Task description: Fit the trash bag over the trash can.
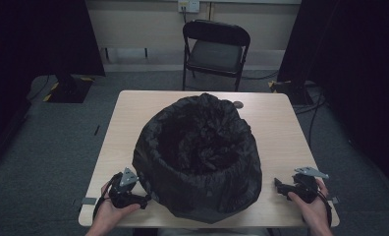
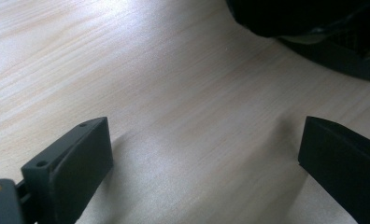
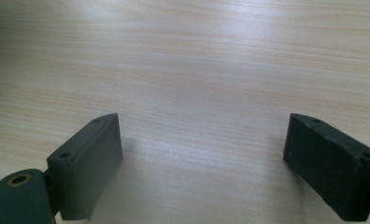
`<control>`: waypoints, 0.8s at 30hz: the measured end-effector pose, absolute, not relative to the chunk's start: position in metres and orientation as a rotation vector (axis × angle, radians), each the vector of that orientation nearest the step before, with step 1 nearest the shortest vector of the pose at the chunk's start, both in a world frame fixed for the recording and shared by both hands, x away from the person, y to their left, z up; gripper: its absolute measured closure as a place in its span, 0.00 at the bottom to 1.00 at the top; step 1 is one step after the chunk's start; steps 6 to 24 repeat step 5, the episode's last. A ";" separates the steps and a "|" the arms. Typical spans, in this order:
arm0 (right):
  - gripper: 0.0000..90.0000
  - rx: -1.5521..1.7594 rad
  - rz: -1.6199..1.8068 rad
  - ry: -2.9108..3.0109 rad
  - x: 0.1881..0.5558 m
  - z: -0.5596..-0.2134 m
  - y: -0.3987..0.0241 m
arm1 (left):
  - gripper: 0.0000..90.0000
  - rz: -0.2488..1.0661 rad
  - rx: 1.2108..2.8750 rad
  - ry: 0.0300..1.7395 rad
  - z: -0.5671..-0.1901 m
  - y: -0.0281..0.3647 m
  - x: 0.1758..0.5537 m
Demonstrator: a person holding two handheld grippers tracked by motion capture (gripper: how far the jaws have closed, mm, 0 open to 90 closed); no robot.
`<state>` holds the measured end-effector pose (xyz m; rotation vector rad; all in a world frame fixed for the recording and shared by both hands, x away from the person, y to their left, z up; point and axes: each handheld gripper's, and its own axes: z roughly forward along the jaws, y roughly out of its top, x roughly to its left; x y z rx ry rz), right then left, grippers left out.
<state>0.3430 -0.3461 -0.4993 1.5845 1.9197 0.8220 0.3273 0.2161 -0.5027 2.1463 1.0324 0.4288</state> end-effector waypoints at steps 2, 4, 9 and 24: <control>0.12 1.584 0.821 1.919 0.343 -0.499 -0.346 | 0.02 0.428 2.148 1.034 -0.503 0.216 0.328; 0.12 1.586 0.821 1.919 0.343 -0.499 -0.346 | 0.02 0.428 2.149 1.034 -0.503 0.216 0.328; 0.12 1.584 0.822 1.919 0.343 -0.499 -0.346 | 0.02 0.429 2.151 1.030 -0.503 0.216 0.328; 0.12 1.584 0.822 1.919 0.343 -0.499 -0.346 | 0.02 0.429 2.151 1.030 -0.503 0.216 0.328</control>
